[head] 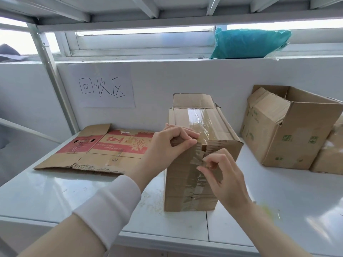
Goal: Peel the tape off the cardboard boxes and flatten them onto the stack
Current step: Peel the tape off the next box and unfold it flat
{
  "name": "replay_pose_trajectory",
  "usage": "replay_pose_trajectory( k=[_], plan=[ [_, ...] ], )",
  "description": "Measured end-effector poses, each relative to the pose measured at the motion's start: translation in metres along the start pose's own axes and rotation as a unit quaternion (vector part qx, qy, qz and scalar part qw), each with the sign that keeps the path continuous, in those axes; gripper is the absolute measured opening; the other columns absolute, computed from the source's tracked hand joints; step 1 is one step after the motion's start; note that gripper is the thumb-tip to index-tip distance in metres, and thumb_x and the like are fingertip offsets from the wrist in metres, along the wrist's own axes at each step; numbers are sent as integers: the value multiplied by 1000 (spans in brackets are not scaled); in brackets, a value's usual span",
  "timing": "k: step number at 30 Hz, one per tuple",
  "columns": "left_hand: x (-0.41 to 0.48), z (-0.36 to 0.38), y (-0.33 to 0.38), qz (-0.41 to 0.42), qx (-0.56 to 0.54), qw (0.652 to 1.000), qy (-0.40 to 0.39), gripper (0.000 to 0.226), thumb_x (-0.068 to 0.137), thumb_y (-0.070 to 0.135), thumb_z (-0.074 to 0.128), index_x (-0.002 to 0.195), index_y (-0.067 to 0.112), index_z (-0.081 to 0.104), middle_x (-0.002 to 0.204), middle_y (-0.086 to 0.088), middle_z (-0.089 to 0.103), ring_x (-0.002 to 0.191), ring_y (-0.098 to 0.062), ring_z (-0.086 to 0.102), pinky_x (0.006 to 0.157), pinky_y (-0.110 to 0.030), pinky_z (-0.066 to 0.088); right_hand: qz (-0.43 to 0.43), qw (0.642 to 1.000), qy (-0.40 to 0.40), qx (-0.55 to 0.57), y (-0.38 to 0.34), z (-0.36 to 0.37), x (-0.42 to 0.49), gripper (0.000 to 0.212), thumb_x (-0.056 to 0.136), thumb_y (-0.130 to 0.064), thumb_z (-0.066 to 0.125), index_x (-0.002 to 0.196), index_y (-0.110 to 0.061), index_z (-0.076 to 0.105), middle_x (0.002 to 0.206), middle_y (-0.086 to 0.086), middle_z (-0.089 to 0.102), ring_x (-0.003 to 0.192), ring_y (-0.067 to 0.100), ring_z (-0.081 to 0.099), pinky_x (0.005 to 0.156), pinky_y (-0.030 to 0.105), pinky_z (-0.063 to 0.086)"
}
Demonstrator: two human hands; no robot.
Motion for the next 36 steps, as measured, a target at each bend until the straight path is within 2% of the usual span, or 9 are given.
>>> replay_pose_trajectory(
  k=[5,7,11,14,17,22,29,33,36],
  plan=[
    [6,-5,0,-61,13,995,84,13,84,21,65,72,20,62,95,13,71,95,-3,63,84,-16,47,110,973,-201,-42,18,10,-90,28,88,-51,48,76,-27,40,75,-24,34,59,-4,33,54,5,29],
    [8,-9,2,-37,85,994,63,13,84,25,63,74,20,59,98,14,69,93,5,58,92,-22,45,231,958,-169,-21,21,5,-114,44,74,-70,51,70,-29,37,67,-20,42,54,0,36,50,8,31],
    [8,6,12,79,267,960,-35,25,81,39,60,78,21,43,111,11,65,101,1,53,115,-33,13,400,916,-23,22,19,1,-93,40,71,-28,76,68,-13,38,57,-2,29,51,10,27,50,17,28],
    [12,8,12,75,256,963,-32,29,83,33,62,80,18,38,116,5,66,108,-18,59,113,-42,29,440,896,29,50,23,-3,-76,20,80,-12,68,78,-17,49,60,2,32,52,8,32,49,14,32],
    [19,-12,18,-11,171,973,155,25,87,30,60,84,17,39,99,-1,67,89,-26,61,84,-32,44,446,892,74,7,40,-19,-73,11,81,-10,65,75,-14,57,59,2,39,56,10,38,51,13,34],
    [20,-76,10,-164,100,888,417,22,94,33,50,93,12,43,72,9,41,82,-17,42,63,-21,27,539,792,285,20,67,-62,-55,7,88,-16,58,85,-21,54,74,0,50,66,19,48,47,12,40],
    [-13,-63,-16,-199,45,860,469,22,95,31,48,94,9,42,71,9,41,79,-20,44,64,-17,27,345,922,169,41,-7,-37,22,42,71,-54,67,104,-39,46,112,-3,41,90,9,49,77,22,41],
    [-30,-53,-17,-214,21,840,499,22,95,30,48,92,9,43,72,7,44,68,-15,45,60,-16,26,323,941,79,-61,-6,-12,36,33,73,-39,72,98,-28,54,104,-3,42,96,15,49,79,29,44],
    [-38,-56,-24,-241,-12,824,513,23,94,32,49,76,19,42,74,7,46,80,-19,45,62,-18,27,364,923,122,36,6,-13,43,14,86,-21,62,75,-21,53,79,-5,57,80,17,64,72,37,55]
  ],
)
Point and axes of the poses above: each hand's wrist, its own x-axis towards the middle knuckle, its own z-axis out of the palm, y = z × x, the point moved 1 cm from there along x, towards the middle knuckle
